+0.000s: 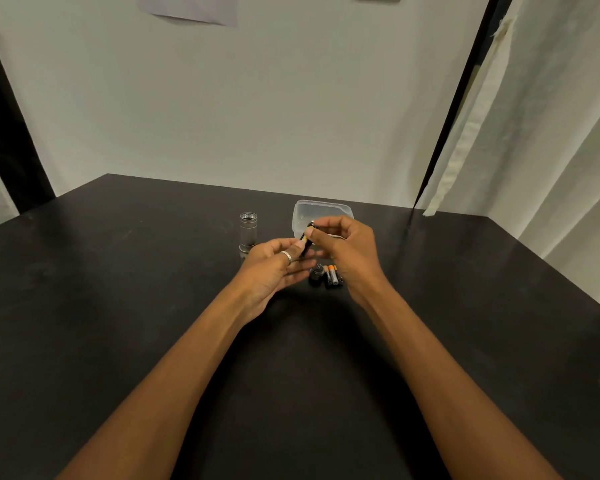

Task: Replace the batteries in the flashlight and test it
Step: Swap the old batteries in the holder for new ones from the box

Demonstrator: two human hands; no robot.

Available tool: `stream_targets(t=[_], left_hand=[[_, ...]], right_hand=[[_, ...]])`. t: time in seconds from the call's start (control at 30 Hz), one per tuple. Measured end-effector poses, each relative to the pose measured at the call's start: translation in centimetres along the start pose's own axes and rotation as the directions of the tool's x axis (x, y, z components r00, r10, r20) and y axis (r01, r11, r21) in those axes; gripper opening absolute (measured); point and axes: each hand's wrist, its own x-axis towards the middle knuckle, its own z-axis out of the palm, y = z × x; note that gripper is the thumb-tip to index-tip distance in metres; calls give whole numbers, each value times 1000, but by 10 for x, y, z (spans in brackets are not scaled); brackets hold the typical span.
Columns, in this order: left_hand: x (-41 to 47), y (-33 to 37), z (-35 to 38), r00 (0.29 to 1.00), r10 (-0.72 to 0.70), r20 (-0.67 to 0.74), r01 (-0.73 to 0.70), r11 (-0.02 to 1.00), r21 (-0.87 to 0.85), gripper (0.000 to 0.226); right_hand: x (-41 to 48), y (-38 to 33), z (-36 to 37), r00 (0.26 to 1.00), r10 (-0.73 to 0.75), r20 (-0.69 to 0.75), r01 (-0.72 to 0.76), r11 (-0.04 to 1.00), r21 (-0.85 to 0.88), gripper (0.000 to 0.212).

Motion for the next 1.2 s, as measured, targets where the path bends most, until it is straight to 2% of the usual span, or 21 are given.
stream_targets(t=[0.13,0.33,0.6,1.0,1.1,1.2], left_hand=[[1,0,-2,999,-5,33,6,1000,-7,28],[0,1,-2,998,-43,46,41,999,29,32],[0,1,0,999,-39,-25,39,999,-22,20],[0,4,-4,997,-69,22,70,996,-49,21],[0,4,-2,997,-75,-8,74,993,-96,24],[0,4,-1,993,-100,-54,93,989,-118,22]], right_hand=[[1,1,0,999,16,33,-17,999,31,4],[0,0,-3,996,39,79,-43,997,57,11],[1,2,-3,999,17,29,-17,1000,-3,10],[1,1,-1,998,-46,50,47,999,-25,12],[10,-1,-6,996,-81,-19,79,990,-115,12],[35,-7,-14,988,-113,-104,68,930,-362,8]])
